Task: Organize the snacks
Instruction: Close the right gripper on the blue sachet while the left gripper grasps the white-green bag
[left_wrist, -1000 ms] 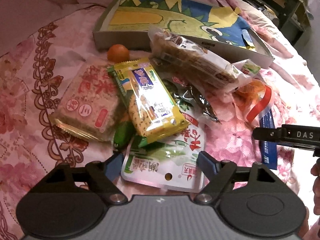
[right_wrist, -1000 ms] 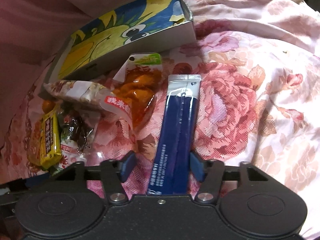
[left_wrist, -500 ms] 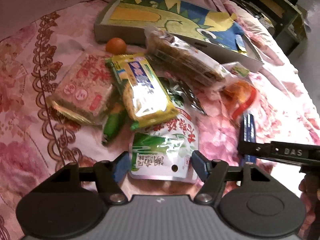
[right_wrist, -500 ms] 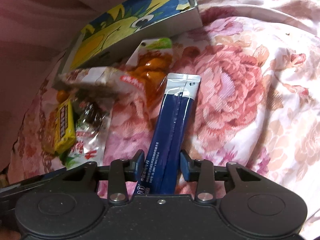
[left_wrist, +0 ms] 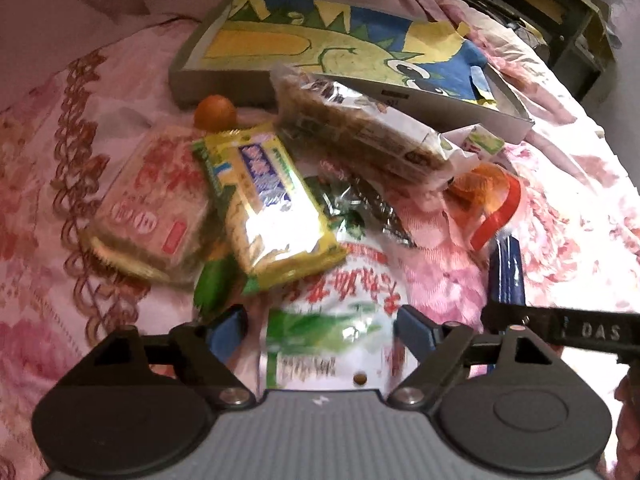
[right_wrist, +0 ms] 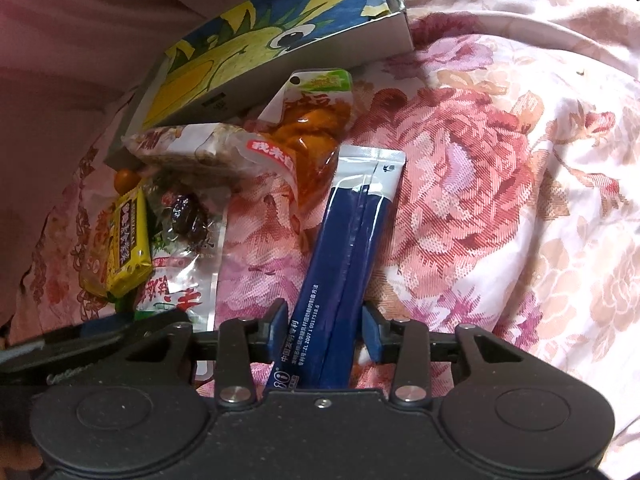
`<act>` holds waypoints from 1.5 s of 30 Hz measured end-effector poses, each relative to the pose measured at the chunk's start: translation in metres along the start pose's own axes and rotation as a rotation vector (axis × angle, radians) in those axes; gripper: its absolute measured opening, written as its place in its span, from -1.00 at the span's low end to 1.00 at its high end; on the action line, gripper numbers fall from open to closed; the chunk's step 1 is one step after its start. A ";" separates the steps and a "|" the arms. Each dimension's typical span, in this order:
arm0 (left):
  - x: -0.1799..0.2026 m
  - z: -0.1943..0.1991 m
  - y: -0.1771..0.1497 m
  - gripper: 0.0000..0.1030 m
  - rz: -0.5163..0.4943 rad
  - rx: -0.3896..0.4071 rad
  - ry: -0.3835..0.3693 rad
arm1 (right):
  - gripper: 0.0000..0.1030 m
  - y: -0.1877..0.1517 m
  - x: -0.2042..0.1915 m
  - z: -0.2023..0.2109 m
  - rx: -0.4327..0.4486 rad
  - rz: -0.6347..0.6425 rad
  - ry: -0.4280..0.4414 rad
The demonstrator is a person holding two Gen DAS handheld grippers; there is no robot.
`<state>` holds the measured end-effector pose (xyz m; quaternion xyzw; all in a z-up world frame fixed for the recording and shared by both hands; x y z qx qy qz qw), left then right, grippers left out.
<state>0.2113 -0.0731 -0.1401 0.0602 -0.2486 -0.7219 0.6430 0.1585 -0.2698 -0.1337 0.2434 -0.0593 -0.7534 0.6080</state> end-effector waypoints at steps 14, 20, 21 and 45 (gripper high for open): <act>0.009 -0.005 0.000 0.50 -0.054 0.027 0.020 | 0.03 0.004 -0.004 -0.007 0.015 0.009 0.005; 0.010 0.002 -0.007 0.30 -0.019 0.010 0.003 | -0.10 0.002 -0.008 -0.007 0.015 0.070 -0.030; 0.011 0.004 -0.009 0.27 -0.011 0.006 -0.002 | -0.12 0.002 -0.009 -0.007 0.015 0.075 -0.033; -0.003 0.043 -0.017 0.17 0.294 -0.072 -0.275 | -0.28 0.008 -0.008 0.027 0.094 0.020 0.038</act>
Point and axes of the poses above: each gripper's, at about its wrist camera, not at the fingertips, and z roughly against the way its jaws point, x to its right, y to its top, the point moved 6 cm from there along -z, roughly the way its jaws point, and after that the axes turned 8 degrees about z, right-handed, at the moved point
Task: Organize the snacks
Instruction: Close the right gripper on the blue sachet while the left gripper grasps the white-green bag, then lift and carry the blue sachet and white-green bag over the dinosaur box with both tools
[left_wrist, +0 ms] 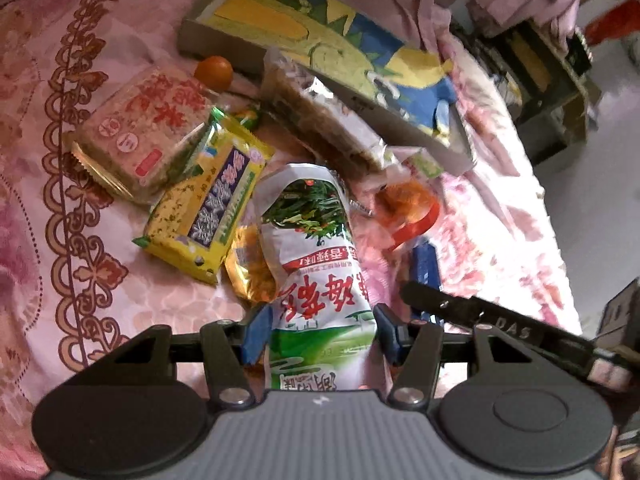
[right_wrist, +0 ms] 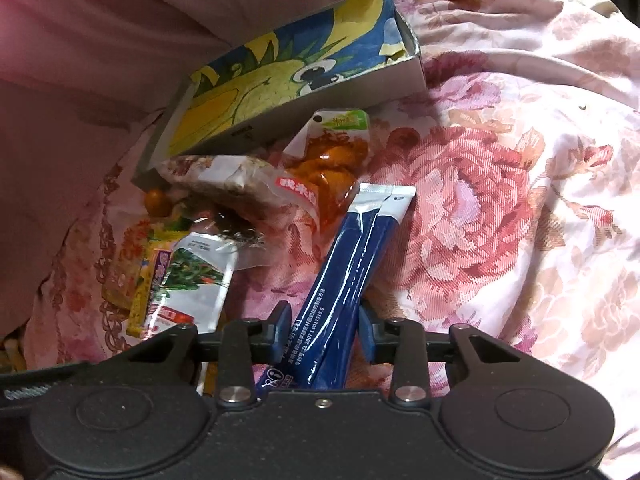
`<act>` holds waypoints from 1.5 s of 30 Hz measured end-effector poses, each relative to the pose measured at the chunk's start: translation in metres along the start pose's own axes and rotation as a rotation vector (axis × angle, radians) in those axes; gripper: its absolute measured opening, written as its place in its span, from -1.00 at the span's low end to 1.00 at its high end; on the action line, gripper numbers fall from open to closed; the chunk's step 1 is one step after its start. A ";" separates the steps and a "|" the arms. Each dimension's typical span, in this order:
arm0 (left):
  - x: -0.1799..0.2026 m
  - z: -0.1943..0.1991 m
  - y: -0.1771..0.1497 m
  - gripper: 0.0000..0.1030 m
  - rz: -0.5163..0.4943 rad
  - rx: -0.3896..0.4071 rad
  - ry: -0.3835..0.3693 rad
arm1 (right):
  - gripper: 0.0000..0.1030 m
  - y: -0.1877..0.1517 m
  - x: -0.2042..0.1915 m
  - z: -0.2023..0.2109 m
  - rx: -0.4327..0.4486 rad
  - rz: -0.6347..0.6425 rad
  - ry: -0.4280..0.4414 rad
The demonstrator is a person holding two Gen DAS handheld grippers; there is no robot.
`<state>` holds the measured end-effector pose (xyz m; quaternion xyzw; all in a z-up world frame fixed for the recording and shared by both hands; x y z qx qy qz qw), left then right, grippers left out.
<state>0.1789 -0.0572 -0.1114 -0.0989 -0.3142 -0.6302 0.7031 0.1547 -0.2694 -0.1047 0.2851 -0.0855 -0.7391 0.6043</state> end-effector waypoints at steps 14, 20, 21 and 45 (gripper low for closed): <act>-0.002 0.022 0.015 0.17 0.022 0.099 -0.053 | -0.35 0.006 -0.008 0.009 0.055 -0.013 0.075; -0.003 0.024 0.015 0.17 0.018 0.112 -0.055 | -0.42 0.000 -0.006 0.002 0.001 -0.094 0.140; -0.003 0.024 0.015 0.17 0.017 0.115 -0.055 | -0.42 0.000 -0.006 0.002 0.001 -0.097 0.144; 0.004 0.048 0.024 0.17 -0.044 0.284 -0.018 | -0.59 0.002 -0.038 0.020 0.053 -0.092 0.407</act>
Point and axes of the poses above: each gripper's, at about its wrist camera, not at the fingertips, and z roughly against the way its jaws point, x to its right, y to its top, the point moved 6 cm from there along -z, roughly the way its jaws point, and after that the axes turned 8 degrees about z, right-handed, at the moved point
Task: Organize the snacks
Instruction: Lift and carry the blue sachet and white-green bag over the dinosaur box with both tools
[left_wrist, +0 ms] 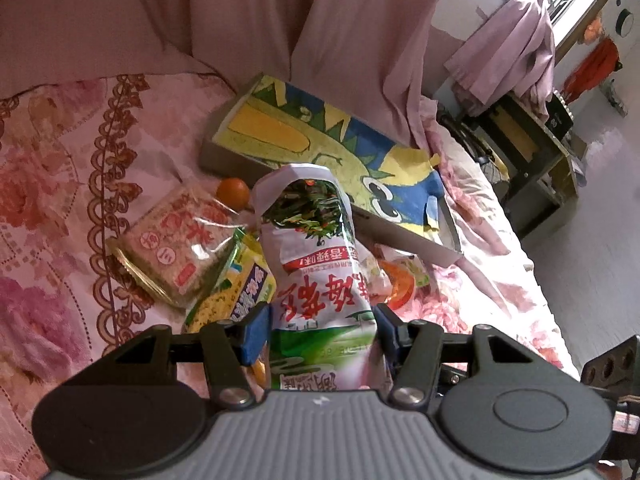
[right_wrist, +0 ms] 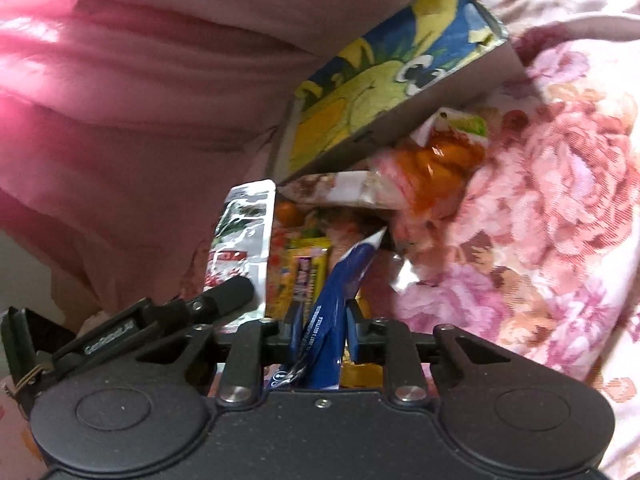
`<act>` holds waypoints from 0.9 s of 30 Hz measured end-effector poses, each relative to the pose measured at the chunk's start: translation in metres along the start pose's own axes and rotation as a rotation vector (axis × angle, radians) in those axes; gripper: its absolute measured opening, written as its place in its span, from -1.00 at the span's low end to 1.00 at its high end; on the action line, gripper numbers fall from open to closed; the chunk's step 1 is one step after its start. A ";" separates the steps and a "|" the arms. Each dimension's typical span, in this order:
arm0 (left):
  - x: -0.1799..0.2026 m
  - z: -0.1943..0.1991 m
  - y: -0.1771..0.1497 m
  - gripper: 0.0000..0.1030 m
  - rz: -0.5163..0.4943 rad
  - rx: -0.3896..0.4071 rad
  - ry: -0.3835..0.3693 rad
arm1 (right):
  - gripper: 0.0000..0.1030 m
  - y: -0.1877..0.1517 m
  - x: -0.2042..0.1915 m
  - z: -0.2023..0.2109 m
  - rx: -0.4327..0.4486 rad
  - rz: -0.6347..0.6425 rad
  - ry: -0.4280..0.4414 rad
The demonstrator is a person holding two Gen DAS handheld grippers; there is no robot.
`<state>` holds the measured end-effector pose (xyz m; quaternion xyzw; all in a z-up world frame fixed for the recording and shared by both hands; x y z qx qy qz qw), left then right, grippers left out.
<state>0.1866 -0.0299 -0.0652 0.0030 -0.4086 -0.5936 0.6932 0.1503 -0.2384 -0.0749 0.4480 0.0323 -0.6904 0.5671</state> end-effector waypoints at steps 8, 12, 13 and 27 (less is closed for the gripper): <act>-0.003 0.000 0.002 0.17 0.014 0.007 -0.001 | -0.91 0.002 -0.005 -0.001 -0.005 0.041 -0.003; -0.003 0.001 0.003 0.17 0.015 0.012 -0.003 | -0.91 0.001 -0.004 0.000 -0.004 0.042 -0.004; -0.003 0.001 0.003 0.17 0.016 0.014 -0.003 | -0.91 0.001 -0.005 -0.001 -0.002 0.042 -0.001; 0.011 0.008 0.042 0.18 -0.027 0.100 0.004 | -0.91 0.031 -0.008 0.022 0.150 0.012 0.085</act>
Point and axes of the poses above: each gripper's, at about its wrist camera, not at the fingertips, and z roughly against the way its jaws point, x to its right, y to its top, the point moved 6 cm from there along -z, roughly the way its jaws point, and after that the axes turned 8 degrees about z, right-handed, at the moved point
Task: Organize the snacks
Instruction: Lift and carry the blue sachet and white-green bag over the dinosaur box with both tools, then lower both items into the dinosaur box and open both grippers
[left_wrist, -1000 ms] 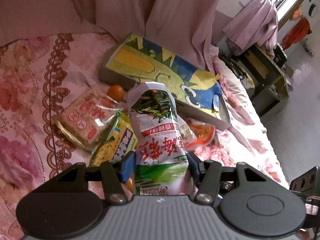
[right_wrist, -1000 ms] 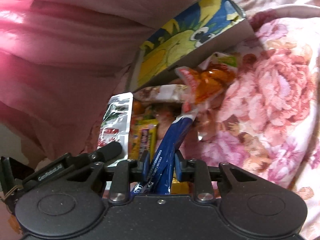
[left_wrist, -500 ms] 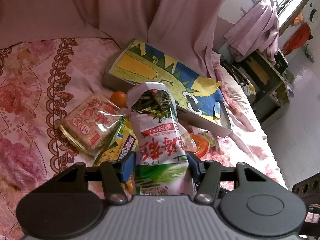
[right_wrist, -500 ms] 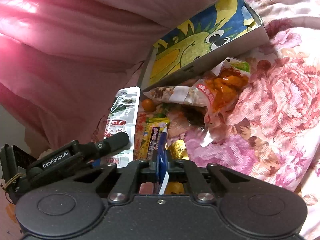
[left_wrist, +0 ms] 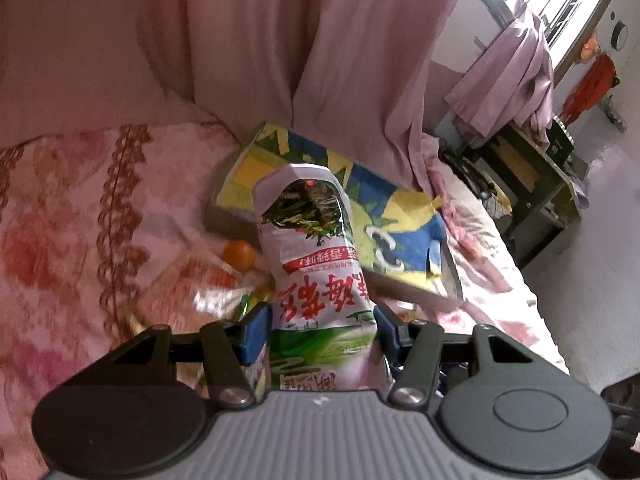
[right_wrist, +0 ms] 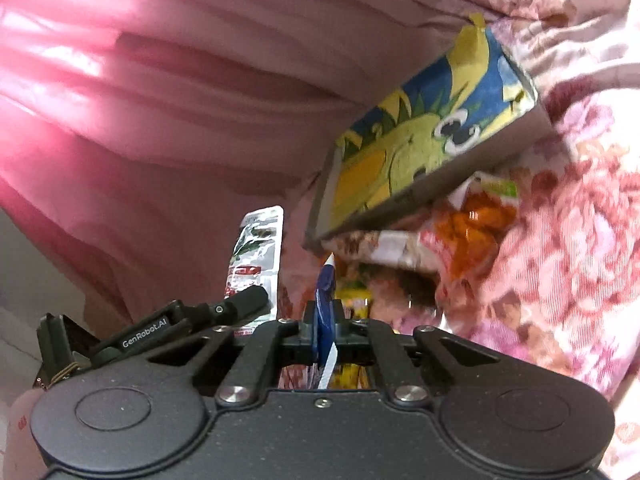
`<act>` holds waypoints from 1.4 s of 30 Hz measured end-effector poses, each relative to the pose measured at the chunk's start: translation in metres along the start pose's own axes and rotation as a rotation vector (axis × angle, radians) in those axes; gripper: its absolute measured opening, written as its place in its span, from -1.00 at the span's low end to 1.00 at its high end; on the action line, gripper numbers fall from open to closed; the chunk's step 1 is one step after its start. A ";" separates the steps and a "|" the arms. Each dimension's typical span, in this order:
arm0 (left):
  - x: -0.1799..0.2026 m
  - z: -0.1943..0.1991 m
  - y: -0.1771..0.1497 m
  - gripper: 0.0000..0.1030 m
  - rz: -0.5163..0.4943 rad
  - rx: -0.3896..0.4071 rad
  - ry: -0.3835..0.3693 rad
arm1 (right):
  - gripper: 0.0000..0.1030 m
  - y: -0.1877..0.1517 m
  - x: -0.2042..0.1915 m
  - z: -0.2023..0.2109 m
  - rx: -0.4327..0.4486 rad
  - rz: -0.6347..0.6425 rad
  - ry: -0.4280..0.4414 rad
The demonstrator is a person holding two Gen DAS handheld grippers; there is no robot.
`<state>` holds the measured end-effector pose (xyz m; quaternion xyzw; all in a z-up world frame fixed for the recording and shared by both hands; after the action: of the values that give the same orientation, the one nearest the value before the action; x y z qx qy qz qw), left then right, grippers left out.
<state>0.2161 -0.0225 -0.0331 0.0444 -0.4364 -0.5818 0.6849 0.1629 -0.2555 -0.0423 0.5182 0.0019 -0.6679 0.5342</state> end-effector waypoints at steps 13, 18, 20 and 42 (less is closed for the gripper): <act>0.003 -0.085 0.071 0.18 0.009 0.084 0.020 | -0.90 0.084 0.023 -0.049 0.220 0.033 -0.140; -0.007 -0.120 0.084 0.18 0.036 0.084 0.028 | -0.90 0.100 0.039 -0.081 0.227 0.007 -0.174; -0.014 -0.134 0.084 0.18 0.053 0.066 0.037 | -0.90 0.103 0.043 -0.088 0.229 0.009 -0.185; -0.019 -0.180 0.072 0.26 -0.001 -0.024 0.102 | -0.80 0.104 0.066 -0.135 0.213 0.150 -0.364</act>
<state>0.3885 -0.0638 -0.1134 0.0662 -0.3939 -0.5841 0.7067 0.3371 -0.2720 -0.0932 0.4410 -0.2036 -0.7054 0.5162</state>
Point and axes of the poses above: each gripper's, at about its wrist camera, not at the fingertips, and z roughly against the way its jaws point, x to its right, y to its top, the point moved 6 cm from there along -z, roughly the way its jaws point, and after that the axes turned 8 degrees about z, right-handed, at the moved point
